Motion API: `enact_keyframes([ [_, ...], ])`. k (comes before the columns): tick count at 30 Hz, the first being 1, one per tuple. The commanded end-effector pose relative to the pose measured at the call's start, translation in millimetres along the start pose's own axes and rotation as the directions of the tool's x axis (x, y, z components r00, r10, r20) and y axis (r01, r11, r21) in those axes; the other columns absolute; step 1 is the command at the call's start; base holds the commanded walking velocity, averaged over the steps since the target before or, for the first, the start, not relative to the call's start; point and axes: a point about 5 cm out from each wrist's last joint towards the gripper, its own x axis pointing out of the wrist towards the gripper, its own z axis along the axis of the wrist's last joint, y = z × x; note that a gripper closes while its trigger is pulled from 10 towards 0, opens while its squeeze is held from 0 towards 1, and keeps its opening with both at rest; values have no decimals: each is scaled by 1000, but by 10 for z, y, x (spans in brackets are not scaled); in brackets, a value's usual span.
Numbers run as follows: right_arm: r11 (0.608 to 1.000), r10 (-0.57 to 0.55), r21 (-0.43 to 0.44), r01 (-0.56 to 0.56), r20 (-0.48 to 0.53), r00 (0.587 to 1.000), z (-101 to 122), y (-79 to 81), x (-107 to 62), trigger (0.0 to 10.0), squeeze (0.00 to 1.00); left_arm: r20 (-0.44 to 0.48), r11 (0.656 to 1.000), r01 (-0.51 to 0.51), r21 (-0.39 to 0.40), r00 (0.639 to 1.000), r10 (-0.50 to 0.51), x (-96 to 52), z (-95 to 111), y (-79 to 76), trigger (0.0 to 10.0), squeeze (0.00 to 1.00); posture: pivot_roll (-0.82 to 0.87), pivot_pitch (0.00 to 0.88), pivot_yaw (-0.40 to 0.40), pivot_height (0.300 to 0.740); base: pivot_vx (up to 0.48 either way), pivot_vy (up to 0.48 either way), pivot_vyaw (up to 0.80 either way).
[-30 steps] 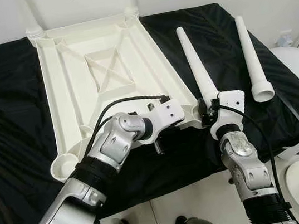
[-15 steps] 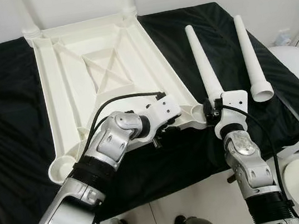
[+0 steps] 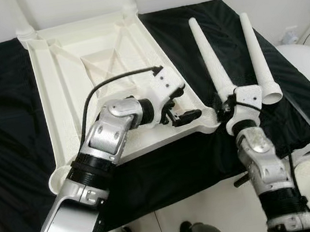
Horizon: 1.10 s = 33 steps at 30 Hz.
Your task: Building children table
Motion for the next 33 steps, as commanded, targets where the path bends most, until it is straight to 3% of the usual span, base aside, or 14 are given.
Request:
enact_keyframes([
  [1,1000,5,13,-5,6,1000,-21,-1,-6,10000,0,15,1000,29,-1,999,-29,-6,55,-14,10000,0,20,98,-71,740,0,0,0],
  [6,999,29,26,-29,15,999,-24,44,31,10000,0,0,1000,-1,-16,1000,1,-19,28,5,10000,0,27,94,-78,740,0,0,0],
  [7,999,37,34,-37,20,999,-24,58,36,2314,0,-2,999,-18,-36,1000,17,-20,14,16,10000,0,29,90,-79,740,0,0,0],
  [9,998,42,40,-43,24,999,-23,67,40,2314,0,-3,998,-28,-52,1000,28,-20,5,24,10000,0,29,90,-79,740,0,0,0],
  [10,998,49,45,-50,30,998,-24,73,44,745,0,0,997,-40,-62,999,40,-22,2,31,10000,0,29,89,-80,740,0,0,0],
  [12,998,55,40,-56,37,998,-23,81,49,745,0,1,995,-46,-87,999,46,-24,-3,39,10000,0,29,87,-79,740,0,0,0],
  [13,997,75,9,-75,60,995,-11,95,58,9294,0,22,987,-45,-153,999,49,-42,37,65,10000,0,29,84,-80,740,0,0,0],
  [16,996,86,-8,-86,72,994,-5,102,61,9294,0,39,982,-40,-183,998,48,-52,65,77,10000,0,29,84,-80,740,0,0,0],
  [17,994,109,-27,-107,90,990,12,116,58,10000,0,60,978,-38,-204,997,51,-58,101,97,10000,0,31,78,-82,740,0,0,0],
  [21,988,146,-60,-140,119,982,35,142,51,10000,0,75,971,-41,-236,995,60,-56,130,126,10000,0,29,75,-81,740,0,0,0],
  [26,972,225,-108,-211,151,963,28,217,4,10000,0,45,918,-75,-390,994,100,3,82,183,10000,0,30,67,-79,740,0,0,0],
  [28,970,231,-109,-216,153,961,24,222,-2,10000,0,43,910,-78,-408,994,105,10,80,190,10000,0,30,67,-79,740,0,0,0],
  [33,950,301,-141,-279,178,937,5,332,-49,10000,0,-15,846,-177,-502,981,196,79,-22,323,10000,0,32,61,-74,740,0,0,0],
])
